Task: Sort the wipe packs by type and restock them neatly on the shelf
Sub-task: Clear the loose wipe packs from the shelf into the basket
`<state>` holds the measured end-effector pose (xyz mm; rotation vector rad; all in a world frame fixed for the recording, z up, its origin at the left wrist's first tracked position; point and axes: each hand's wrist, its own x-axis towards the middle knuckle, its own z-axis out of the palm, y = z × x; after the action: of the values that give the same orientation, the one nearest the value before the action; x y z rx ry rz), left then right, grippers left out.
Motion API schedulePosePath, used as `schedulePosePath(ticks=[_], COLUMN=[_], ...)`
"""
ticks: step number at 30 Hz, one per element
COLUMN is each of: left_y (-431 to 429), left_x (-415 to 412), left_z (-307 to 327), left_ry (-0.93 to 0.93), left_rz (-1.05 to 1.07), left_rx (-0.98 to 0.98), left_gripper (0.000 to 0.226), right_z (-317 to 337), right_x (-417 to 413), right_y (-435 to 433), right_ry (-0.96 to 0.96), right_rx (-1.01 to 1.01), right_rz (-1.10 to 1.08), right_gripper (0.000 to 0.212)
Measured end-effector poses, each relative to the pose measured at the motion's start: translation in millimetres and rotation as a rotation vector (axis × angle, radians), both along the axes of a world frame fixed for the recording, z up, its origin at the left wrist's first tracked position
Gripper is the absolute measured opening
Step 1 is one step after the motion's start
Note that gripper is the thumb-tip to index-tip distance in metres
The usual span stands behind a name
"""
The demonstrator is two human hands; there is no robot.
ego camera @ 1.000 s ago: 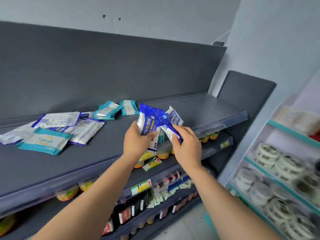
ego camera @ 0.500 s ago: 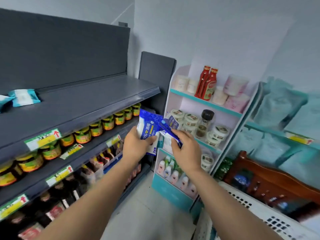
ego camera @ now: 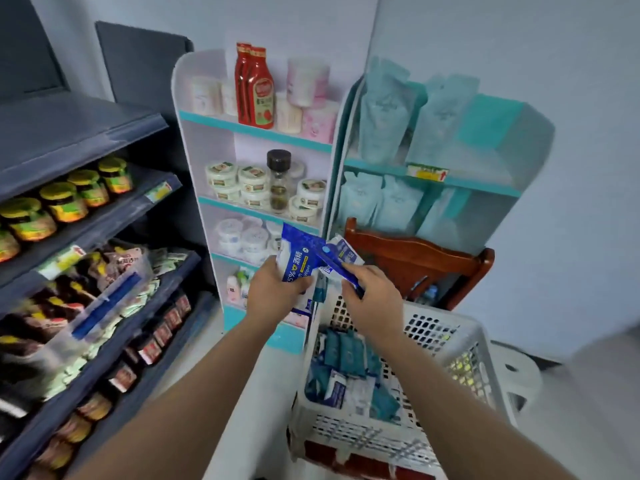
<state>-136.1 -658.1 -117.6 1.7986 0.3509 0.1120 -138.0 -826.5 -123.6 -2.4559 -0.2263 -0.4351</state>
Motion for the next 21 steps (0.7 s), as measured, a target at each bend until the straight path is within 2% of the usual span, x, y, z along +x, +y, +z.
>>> schedulePosePath(ticks=[8, 15, 21], left_y=[-64, -95, -118], left_x=[33, 65, 69], left_z=[-63, -141, -210], left_ry=[0.193, 0.484, 0.642], left_rz=[-0.249, -0.562, -0.72], left_rx=[0.201, 0.427, 0.624], left_gripper=[0.033, 0.056, 0.062], right_z=[-57, -124, -199], right_x=[12, 29, 28], right_y=[-70, -103, -119], right_ry=[0.301, 0.662, 0.867], right_rx=[-0.114, -0.19, -0.191], right_rz=[-0.102, -0.08, -0.075], right_gripper=[0.034, 0.026, 0.026])
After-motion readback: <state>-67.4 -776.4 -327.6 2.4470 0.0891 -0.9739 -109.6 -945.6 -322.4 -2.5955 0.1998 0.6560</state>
